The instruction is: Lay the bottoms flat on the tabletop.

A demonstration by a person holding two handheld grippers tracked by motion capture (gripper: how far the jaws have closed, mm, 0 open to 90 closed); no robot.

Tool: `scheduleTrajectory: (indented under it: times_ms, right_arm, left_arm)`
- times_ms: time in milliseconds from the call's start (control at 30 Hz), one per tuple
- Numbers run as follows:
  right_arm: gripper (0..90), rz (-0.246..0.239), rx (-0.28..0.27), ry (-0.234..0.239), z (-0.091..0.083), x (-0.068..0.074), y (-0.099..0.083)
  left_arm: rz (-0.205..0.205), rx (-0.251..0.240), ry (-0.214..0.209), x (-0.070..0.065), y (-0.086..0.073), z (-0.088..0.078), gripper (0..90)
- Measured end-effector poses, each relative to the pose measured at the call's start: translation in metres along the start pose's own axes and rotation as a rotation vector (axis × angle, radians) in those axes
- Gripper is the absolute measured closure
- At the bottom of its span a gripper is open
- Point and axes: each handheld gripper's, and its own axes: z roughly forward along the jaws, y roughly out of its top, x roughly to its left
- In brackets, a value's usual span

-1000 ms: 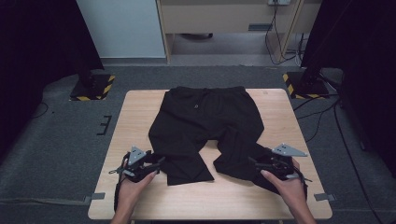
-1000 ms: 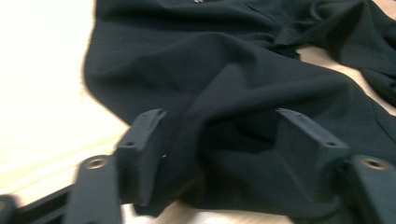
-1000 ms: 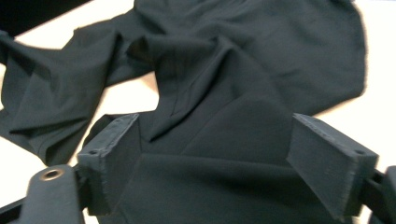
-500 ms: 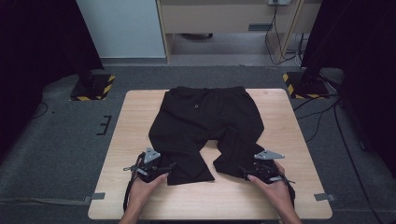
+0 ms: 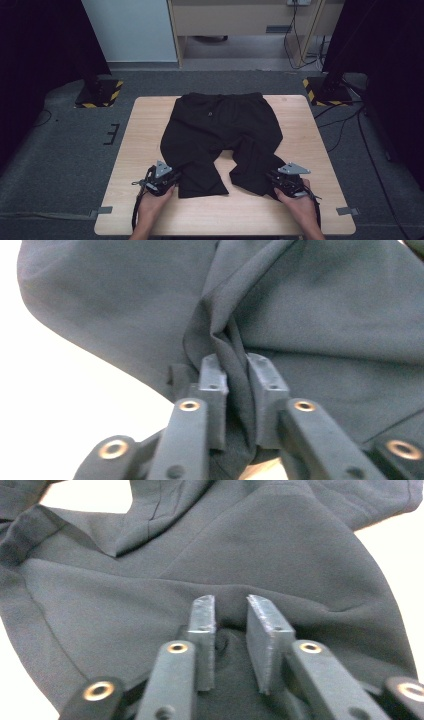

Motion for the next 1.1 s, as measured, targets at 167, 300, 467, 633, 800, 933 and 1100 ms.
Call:
scheduleTrajectory:
  times_ms: [167, 300, 467, 633, 800, 933, 1100]
  right_arm:
    - [86.3, 0.004, 0.009, 0.028, -0.003, -0.001, -0.001]
    - [88.3, -0.002, 0.022, 0.055, -0.009, 0.001, -0.004]
    - [89.3, -0.047, 0.04, 0.088, -0.019, 0.007, -0.009]
    - [89.3, -0.039, 0.06, 0.097, -0.026, 0.001, -0.013]
    - [89.3, -0.046, 0.083, 0.104, -0.039, -0.001, -0.02]
    - [89.1, -0.042, 0.087, 0.093, -0.047, -0.006, -0.026]
    - [86.8, 0.006, 0.068, 0.086, -0.051, -0.016, -0.027]
  left_arm:
    - [-0.001, 0.013, -0.008, 0.002, -0.001, -0.004, 86.7]
    - [0.024, 0.02, -0.016, 0.002, -0.002, -0.013, 87.2]
    - [0.058, 0.028, -0.013, 0.006, -0.003, -0.024, 87.6]
    - [0.043, 0.038, -0.02, 0.01, -0.008, -0.035, 87.3]
    - [0.036, 0.036, 0.003, 0.019, -0.018, -0.057, 87.2]
    - [0.015, 0.051, 0.017, 0.027, -0.027, -0.065, 87.1]
    - [-0.02, 0.058, 0.058, 0.04, -0.029, -0.067, 87.0]
